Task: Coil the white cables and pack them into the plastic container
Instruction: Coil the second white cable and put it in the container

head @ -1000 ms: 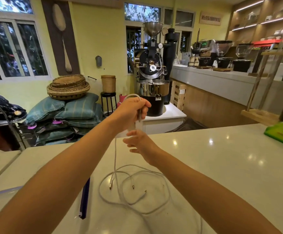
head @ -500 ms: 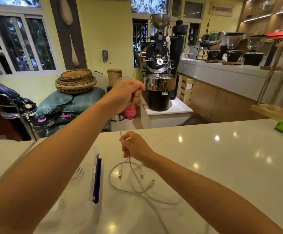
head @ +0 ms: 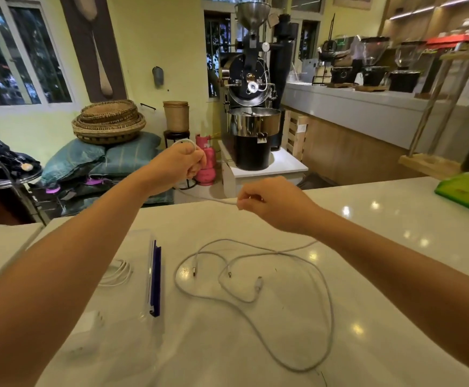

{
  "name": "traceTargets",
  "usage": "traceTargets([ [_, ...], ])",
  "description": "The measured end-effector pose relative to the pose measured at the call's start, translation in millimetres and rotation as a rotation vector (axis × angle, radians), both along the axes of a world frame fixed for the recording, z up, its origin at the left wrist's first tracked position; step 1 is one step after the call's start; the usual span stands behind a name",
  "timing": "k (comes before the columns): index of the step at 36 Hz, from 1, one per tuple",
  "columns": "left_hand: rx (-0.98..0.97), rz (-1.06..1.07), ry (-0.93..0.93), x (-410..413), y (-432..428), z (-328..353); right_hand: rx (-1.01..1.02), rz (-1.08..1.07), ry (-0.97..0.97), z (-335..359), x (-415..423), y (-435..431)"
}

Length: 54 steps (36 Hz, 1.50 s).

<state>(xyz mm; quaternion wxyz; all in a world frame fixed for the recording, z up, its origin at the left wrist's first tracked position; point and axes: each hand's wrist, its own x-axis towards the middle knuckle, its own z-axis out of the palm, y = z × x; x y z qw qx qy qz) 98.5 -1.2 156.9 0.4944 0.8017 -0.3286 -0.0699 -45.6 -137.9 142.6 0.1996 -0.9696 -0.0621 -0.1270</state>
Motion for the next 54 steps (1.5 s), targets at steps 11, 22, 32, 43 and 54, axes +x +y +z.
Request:
traceTargets([
  [11,-0.184,-0.041,0.223,-3.4,23.3,40.2,-0.215,-0.013,-0.070,16.9,-5.5,-20.7],
  [22,0.178,-0.025,-0.144,-16.1,4.7,10.7,-0.086,0.111,-0.280,51.9,6.2,-34.3],
  [32,0.087,-0.346,0.189,-27.5,4.1,-9.7,0.156,0.070,-0.361,66.9,44.7,-74.2],
  [43,-0.109,-0.711,0.421,-45.3,-12.1,10.2,0.580,-0.032,-0.373,28.6,93.1,-88.3],
  [54,-0.347,-0.528,0.365,-39.0,-49.9,25.9,1.259,0.115,-0.169,-39.8,113.0,1.2],
])
